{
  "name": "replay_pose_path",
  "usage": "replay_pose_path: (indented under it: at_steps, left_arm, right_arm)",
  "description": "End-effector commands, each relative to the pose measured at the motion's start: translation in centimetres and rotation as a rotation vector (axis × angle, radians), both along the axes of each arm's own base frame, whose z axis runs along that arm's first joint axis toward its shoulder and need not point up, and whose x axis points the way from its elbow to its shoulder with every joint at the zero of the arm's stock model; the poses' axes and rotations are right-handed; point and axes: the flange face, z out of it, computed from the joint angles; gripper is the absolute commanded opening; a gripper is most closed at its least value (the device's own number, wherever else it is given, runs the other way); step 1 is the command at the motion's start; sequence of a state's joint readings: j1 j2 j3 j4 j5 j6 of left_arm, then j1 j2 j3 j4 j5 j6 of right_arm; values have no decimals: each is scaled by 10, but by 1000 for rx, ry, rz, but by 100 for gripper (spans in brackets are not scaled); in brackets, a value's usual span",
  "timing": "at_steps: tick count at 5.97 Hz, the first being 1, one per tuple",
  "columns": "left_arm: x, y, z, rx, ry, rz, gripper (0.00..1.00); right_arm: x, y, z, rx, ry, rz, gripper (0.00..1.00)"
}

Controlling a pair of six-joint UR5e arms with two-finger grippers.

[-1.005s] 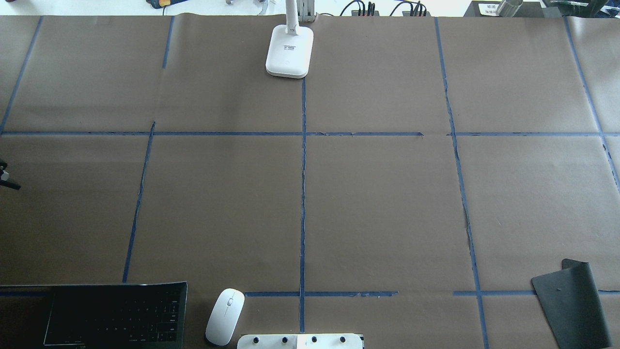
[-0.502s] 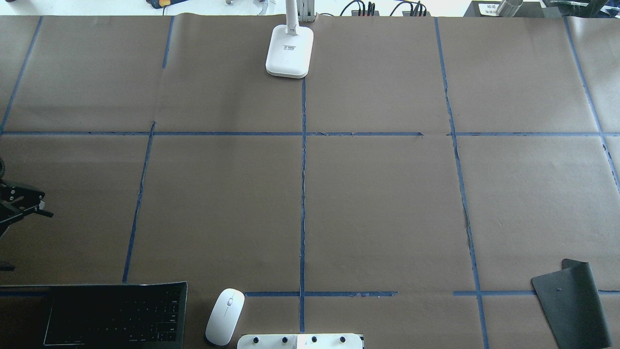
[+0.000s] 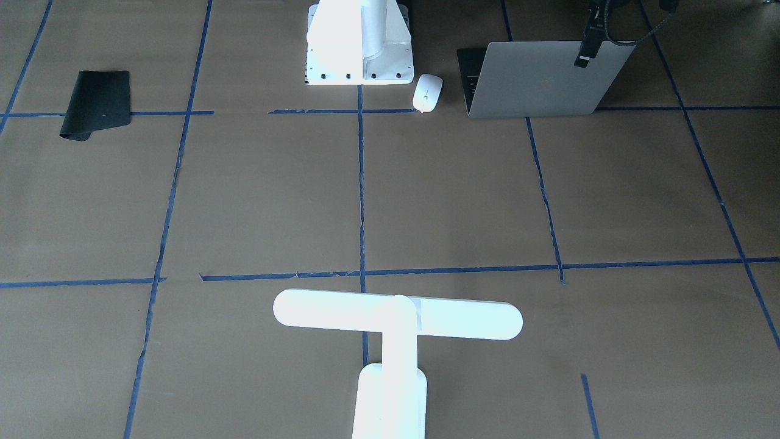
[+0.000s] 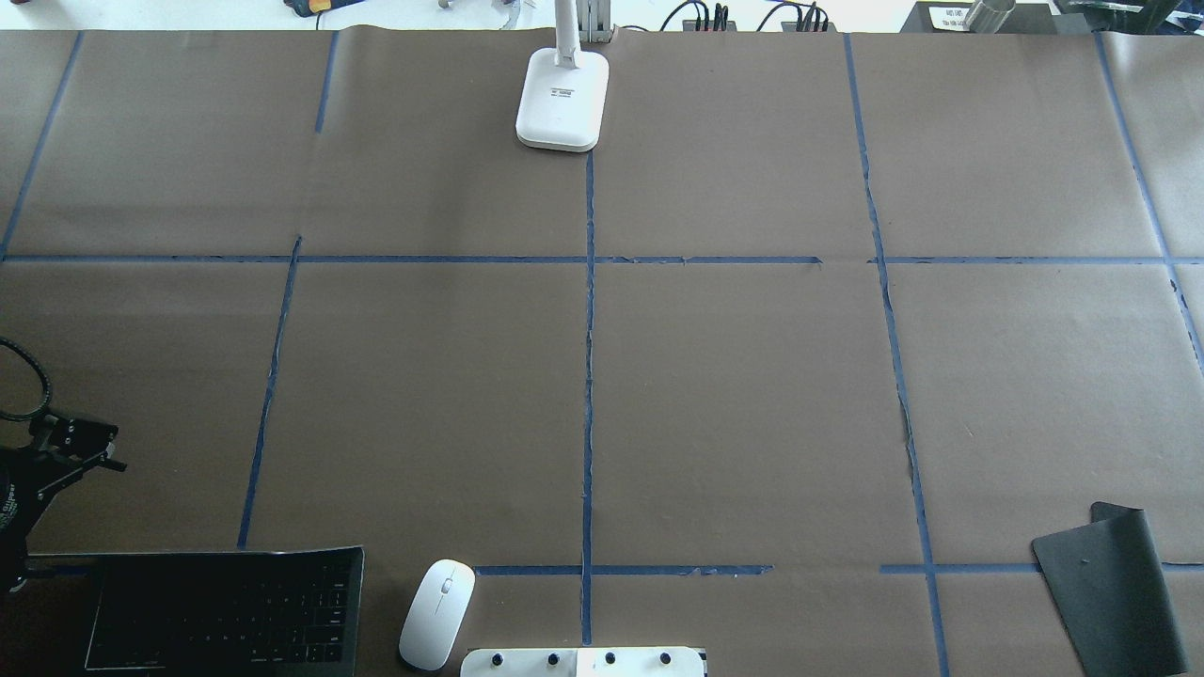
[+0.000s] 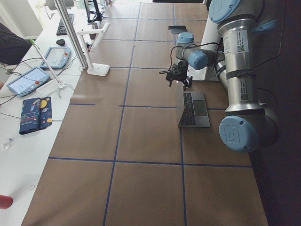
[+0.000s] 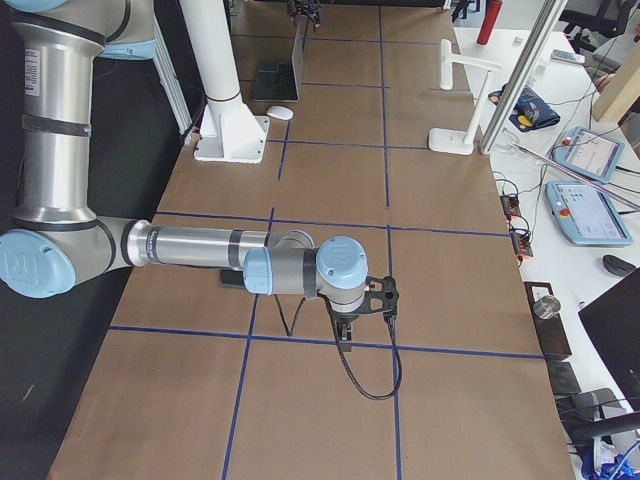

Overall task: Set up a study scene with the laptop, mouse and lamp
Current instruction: 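Lower the left gripper to the dark grey laptop and grasp it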

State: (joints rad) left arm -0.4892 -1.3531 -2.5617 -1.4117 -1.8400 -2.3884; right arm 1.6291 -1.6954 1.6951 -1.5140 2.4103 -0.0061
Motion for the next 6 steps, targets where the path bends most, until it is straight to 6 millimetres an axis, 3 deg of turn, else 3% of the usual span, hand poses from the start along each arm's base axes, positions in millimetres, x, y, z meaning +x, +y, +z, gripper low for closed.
replay_pose_path:
  at_steps: [1,6]
  left_arm:
    - [6,5,3,-31,-31,-39,100]
    - [38,34,12,-82,-88,-36,100]
  right_arm:
    - [0,1,0,-1,-1,0,100]
    - [0,0,0,1,2,-1,100]
